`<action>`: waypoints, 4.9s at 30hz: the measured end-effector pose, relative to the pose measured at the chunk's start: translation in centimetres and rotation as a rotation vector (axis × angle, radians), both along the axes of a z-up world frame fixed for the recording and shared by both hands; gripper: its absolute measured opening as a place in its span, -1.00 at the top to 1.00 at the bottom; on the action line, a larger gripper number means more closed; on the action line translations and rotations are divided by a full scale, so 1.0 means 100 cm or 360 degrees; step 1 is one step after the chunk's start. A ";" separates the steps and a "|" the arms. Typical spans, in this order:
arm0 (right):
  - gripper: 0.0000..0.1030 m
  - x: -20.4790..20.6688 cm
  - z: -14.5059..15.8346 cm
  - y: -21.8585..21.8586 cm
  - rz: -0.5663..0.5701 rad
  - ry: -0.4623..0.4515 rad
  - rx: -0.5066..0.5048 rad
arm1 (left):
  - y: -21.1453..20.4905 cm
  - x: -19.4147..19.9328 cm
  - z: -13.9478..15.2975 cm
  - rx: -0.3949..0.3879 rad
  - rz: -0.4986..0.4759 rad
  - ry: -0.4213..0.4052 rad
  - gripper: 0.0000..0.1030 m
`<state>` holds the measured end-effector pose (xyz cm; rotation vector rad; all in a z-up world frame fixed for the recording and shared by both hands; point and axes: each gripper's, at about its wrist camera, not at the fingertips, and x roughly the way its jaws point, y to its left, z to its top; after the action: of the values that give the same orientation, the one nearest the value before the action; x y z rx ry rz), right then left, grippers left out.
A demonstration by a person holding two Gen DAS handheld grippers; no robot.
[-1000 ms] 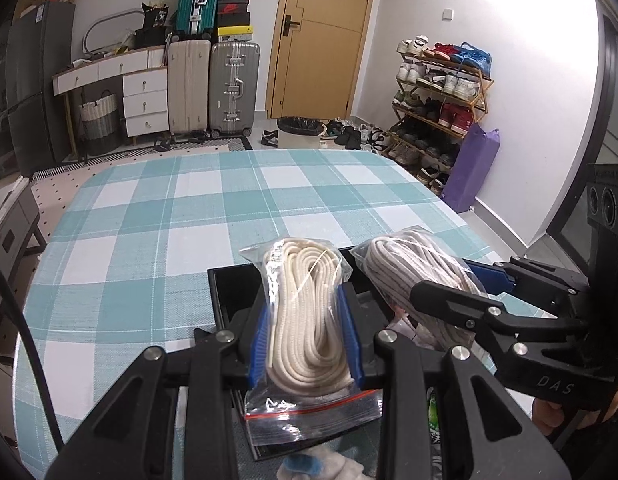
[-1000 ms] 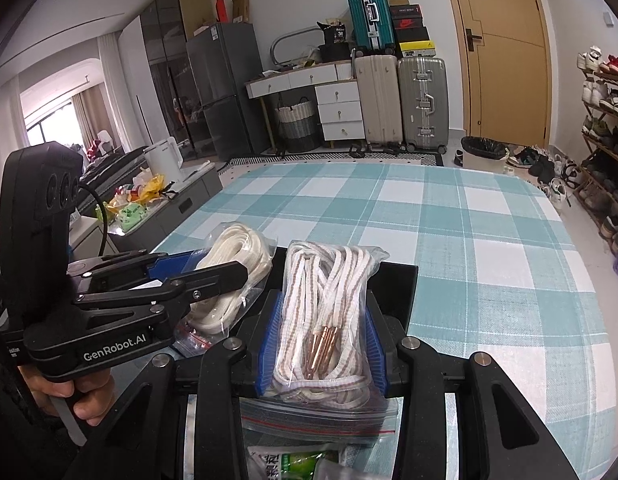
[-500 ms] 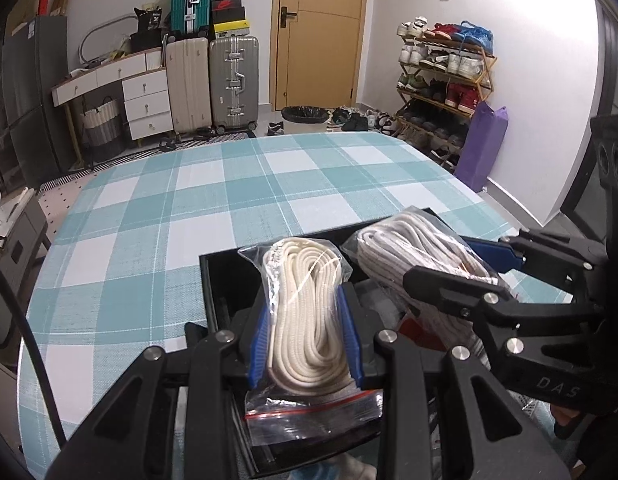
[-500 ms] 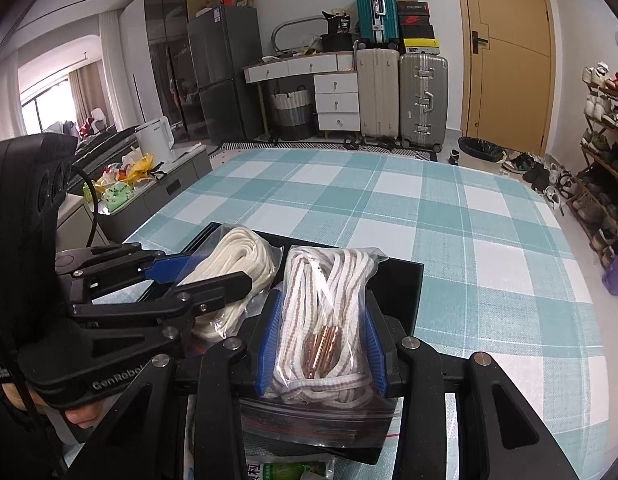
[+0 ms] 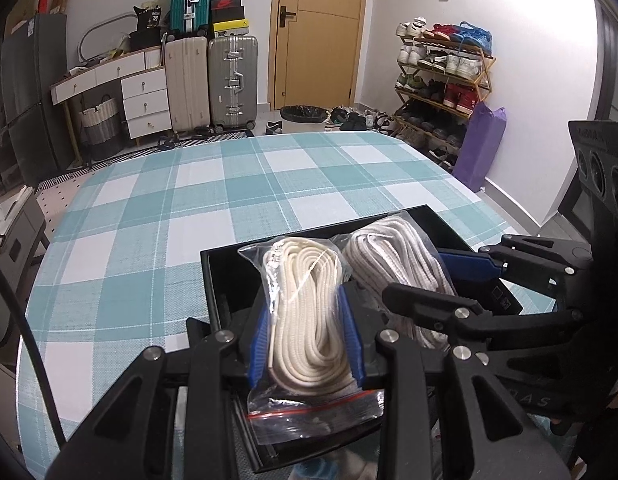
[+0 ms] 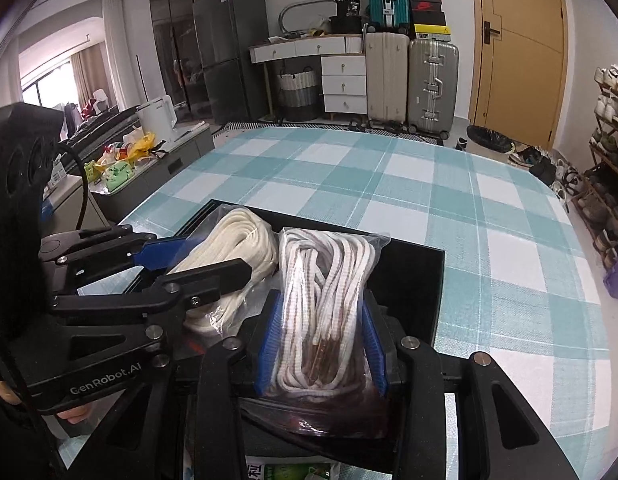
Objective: Organize soft objects
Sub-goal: 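Open both grippers to release the ropes and withdraw from the box, then move the left tool to the coiled white cable and close on it, then close the right gripper on the white medicine sachet, then carry the white cable with the left gripper into the box while the right carries the sachet there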
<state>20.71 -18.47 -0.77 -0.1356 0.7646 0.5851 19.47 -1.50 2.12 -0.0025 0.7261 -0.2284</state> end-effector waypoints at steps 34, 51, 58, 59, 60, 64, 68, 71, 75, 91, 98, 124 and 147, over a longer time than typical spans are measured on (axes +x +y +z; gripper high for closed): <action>-0.99 -0.104 0.002 -0.091 -0.0184 -0.0091 0.0067 | 0.021 -0.100 0.006 0.0006 0.0201 -0.0141 -1.00; -0.99 -0.119 -0.021 -0.102 -0.0180 0.0041 0.0027 | 0.005 -0.127 -0.005 0.0046 0.0078 -0.0061 -1.00; -0.99 -0.120 -0.024 -0.096 -0.0160 0.0049 0.0016 | -0.005 -0.136 -0.007 0.0046 -0.0048 0.0003 -1.00; -0.99 -0.120 -0.024 -0.095 -0.0156 0.0050 0.0014 | -0.007 -0.138 -0.008 0.0052 -0.0062 0.0002 -1.00; -0.99 -0.120 -0.024 -0.095 -0.0156 0.0050 0.0014 | -0.009 -0.139 -0.008 0.0055 -0.0070 0.0002 -1.00; -0.99 -0.119 -0.025 -0.094 -0.0149 0.0053 0.0018 | -0.016 -0.143 -0.010 0.0061 -0.0122 0.0011 -1.00; -0.99 -0.119 -0.025 -0.094 -0.0149 0.0063 0.0022 | -0.022 -0.148 -0.014 0.0053 -0.0182 0.0051 -1.00; -0.99 -0.118 -0.026 -0.094 -0.0148 0.0070 0.0023 | -0.029 -0.150 -0.020 0.0077 -0.0226 0.0088 -1.00; -0.99 -0.118 -0.027 -0.094 -0.0144 0.0075 0.0032 | -0.035 -0.150 -0.026 0.0085 -0.0246 0.0125 -1.00; -0.91 -0.106 -0.041 -0.087 -0.0176 0.0182 0.0004 | -0.051 -0.160 -0.039 0.0109 -0.0396 0.0206 -0.50; -0.47 -0.101 -0.048 -0.083 -0.0160 0.0232 0.0002 | -0.052 -0.160 -0.041 0.0091 -0.0431 0.0236 0.05; 0.28 -0.110 -0.035 -0.088 -0.0085 0.0159 0.0103 | -0.038 -0.162 -0.033 -0.0032 -0.0415 0.0196 0.39; 0.28 -0.128 0.010 -0.085 -0.0049 -0.0049 0.0230 | 0.009 -0.152 0.015 -0.0228 -0.0193 -0.0032 0.39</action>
<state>7.90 -26.97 0.24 0.0006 0.6909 0.6057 4.23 -0.64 3.60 -0.0924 0.6896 -0.3952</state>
